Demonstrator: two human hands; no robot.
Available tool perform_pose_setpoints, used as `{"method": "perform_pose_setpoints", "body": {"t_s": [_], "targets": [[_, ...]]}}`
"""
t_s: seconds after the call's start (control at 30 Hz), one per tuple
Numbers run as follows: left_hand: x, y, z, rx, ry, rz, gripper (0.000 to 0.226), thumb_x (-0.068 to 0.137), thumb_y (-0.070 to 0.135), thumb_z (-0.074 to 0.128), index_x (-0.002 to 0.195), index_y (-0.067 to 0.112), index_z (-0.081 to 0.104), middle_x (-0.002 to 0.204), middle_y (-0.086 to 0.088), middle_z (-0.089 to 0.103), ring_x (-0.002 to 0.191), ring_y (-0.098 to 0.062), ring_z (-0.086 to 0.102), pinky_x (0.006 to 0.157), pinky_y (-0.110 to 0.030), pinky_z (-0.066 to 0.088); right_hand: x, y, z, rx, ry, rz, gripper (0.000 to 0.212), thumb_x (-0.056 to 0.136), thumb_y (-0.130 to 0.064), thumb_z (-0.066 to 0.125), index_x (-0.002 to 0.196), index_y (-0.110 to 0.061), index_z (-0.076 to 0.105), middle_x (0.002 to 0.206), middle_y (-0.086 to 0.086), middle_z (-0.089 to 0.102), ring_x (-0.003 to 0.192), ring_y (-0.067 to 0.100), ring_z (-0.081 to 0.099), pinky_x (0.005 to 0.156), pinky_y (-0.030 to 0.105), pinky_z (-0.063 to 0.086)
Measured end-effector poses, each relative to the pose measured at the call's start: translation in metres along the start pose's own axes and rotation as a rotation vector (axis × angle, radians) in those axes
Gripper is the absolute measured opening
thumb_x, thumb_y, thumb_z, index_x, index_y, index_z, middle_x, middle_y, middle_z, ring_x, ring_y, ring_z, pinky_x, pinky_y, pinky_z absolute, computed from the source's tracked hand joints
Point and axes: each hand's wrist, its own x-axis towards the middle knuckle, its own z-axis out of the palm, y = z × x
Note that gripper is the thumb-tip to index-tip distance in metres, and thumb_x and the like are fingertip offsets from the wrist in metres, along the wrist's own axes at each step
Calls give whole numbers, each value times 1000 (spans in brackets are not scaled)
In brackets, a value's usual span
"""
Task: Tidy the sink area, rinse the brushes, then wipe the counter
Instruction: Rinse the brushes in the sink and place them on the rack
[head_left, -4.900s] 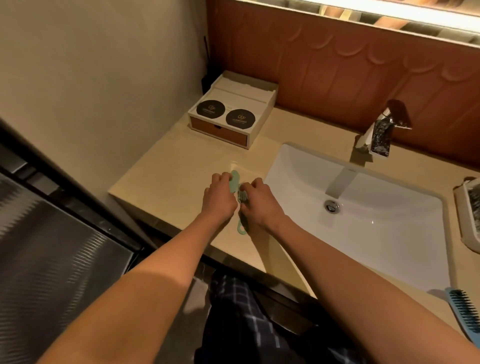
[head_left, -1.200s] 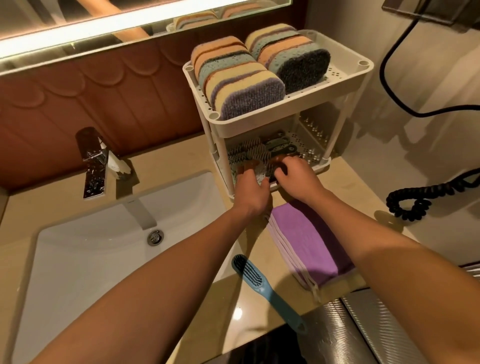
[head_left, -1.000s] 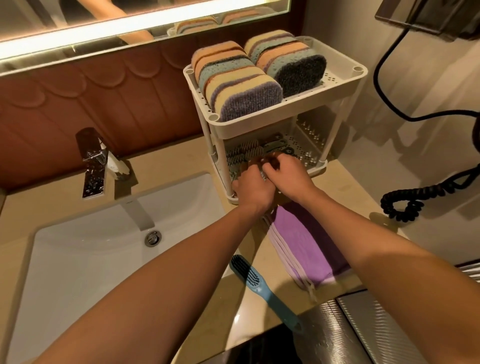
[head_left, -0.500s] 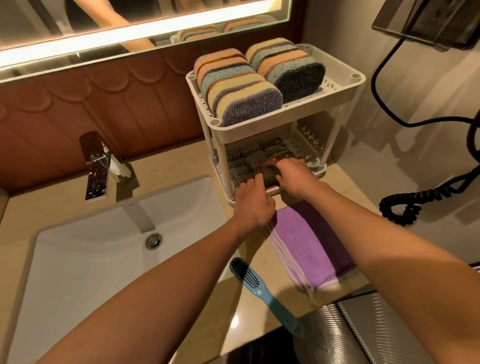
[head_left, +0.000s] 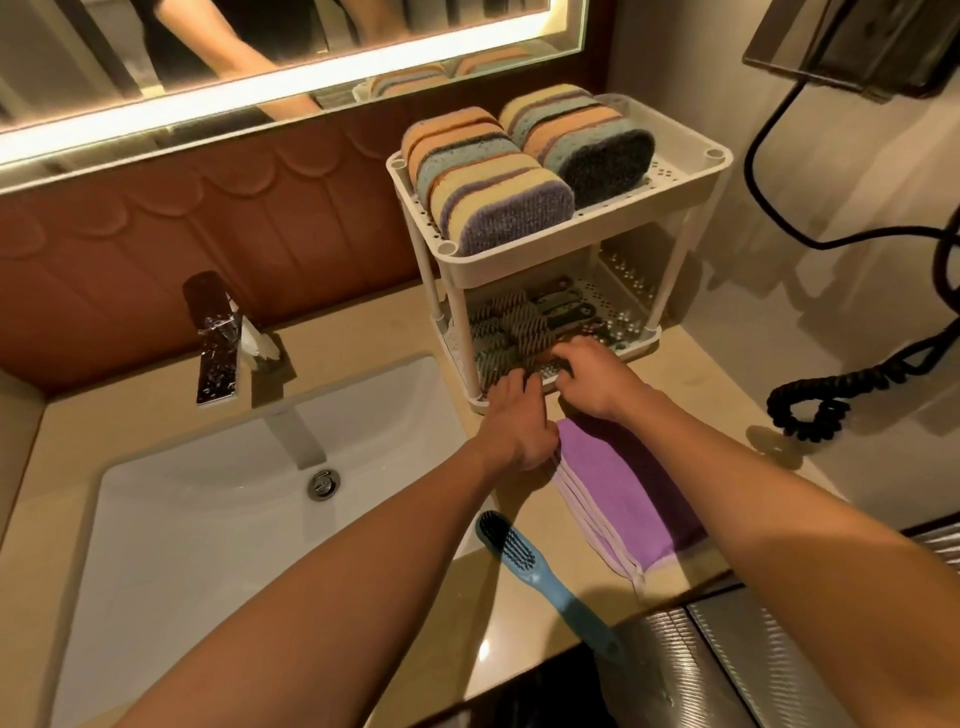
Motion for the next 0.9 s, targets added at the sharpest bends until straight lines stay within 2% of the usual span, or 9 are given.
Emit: {"method": "perform_pose_setpoints", "body": {"t_s": [0.17, 0.3, 0.4, 0.5, 0.67, 0.8, 0.9], "targets": [[-12, -10, 1, -6, 0, 56, 78, 91, 29, 61, 156, 12, 21, 161, -12, 16, 150, -32, 13, 125, -42, 14, -20, -2, -2, 34, 50, -26, 39, 95, -12, 56, 133, -18, 60, 129, 5, 56, 123, 24, 51, 106, 39, 44], [-27, -14, 3, -41, 27, 59, 75, 94, 34, 59, 156, 15, 22, 164, -8, 13, 153, -32, 8, 125, -47, 16, -40, -11, -2, 40, 39, -38, 40, 94, -8, 56, 133, -14, 61, 134, 7, 57, 124, 25, 53, 106, 37, 43], [-49, -20, 3, -54, 78, 116, 68, 94, 33, 55, 153, 14, 28, 155, -11, 27, 146, -34, 23, 122, -46, 23, -57, -21, 4, 66, 13, -16, 38, 93, -9, 56, 130, -16, 62, 132, 8, 56, 122, 26, 54, 105, 40, 45], [-76, -27, 6, -9, 81, 115, 59, 96, 31, 52, 148, 11, 36, 154, -12, 31, 139, -32, 33, 118, -42, 29, -77, -34, 14, 94, -5, -30, 34, 93, -12, 55, 126, -18, 64, 131, 7, 55, 120, 26, 55, 102, 43, 47], [-112, -38, 17, -53, -47, 3, 55, 104, 36, 45, 149, 6, 35, 149, -20, 34, 136, -38, 38, 112, -41, 32, -121, -56, 37, 107, -72, -37, 36, 95, -14, 52, 129, -18, 62, 133, 8, 54, 120, 26, 56, 103, 43, 47], [-124, -46, 32, -108, -100, -25, 48, 105, 46, 40, 138, 10, 42, 139, -20, 41, 122, -38, 50, 103, -42, 40, -153, -64, 51, 74, -13, 4, 34, 97, -18, 52, 129, -21, 62, 137, 6, 55, 127, 26, 50, 104, 45, 44], [-124, -49, 36, -169, -86, -69, 47, 105, 43, 42, 140, 11, 42, 138, -18, 44, 116, -32, 55, 93, -31, 40, -171, -67, 59, 100, 32, 17, 33, 98, -19, 52, 129, -23, 62, 130, 4, 56, 121, 24, 51, 100, 42, 46]]}}
